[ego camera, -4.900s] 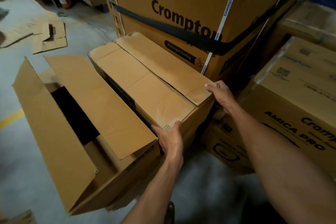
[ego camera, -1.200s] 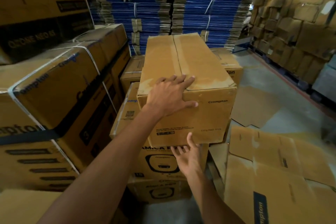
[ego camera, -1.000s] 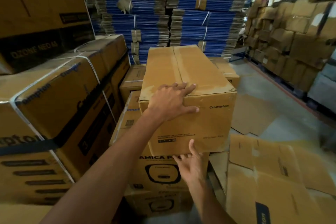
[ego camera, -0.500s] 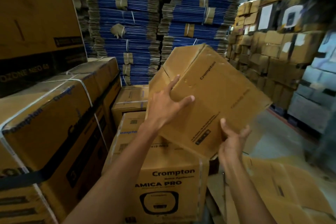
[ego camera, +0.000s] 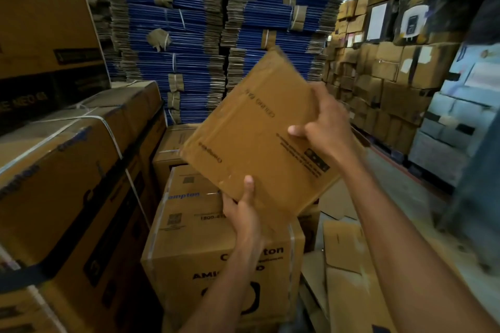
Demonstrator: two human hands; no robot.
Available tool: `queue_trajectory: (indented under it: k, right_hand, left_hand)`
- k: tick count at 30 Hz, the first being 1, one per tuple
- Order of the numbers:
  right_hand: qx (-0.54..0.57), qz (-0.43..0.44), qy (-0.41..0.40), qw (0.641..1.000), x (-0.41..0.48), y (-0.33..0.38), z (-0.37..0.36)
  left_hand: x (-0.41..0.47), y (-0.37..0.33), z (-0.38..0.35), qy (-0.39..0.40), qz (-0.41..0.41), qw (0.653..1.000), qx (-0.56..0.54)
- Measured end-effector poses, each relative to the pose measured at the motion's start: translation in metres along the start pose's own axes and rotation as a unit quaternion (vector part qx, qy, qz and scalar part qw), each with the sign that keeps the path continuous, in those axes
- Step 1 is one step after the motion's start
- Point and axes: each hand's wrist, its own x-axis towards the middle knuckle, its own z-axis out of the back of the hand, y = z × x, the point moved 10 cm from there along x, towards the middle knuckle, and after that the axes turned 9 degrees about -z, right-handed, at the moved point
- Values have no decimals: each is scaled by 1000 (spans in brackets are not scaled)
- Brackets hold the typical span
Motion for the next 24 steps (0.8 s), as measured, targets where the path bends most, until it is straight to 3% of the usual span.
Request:
queue_trajectory:
  k: [3, 8, 12, 17, 19, 22, 24]
  right_hand:
    - [-133, 69, 17, 989, -16, 24, -36]
    - [-239, 234, 13, 942, -68, 60, -105]
    - [-283, 242, 55, 926, -92, 51, -143]
    - [-284, 255, 60, 922, -112, 21, -147]
    - [-277, 263, 60, 922, -118, 17, -144]
    - [-236, 271, 60, 931, -122, 17, -137]
    - [-173, 259, 40, 949, -118, 21, -122]
  left_hand:
    - [-16, 34, 26, -38, 85, 995, -26]
    - [-41, 90, 54, -10, 229, 973, -7]
    - [-44, 117, 89, 1, 339, 939, 56]
    - [-48, 103, 115, 62, 386, 891, 230]
    - [-42, 75, 105, 131, 323, 868, 353]
    - [-15, -5, 53, 228, 49, 812, 535]
    - [-9, -66, 9, 252, -113, 783, 557]
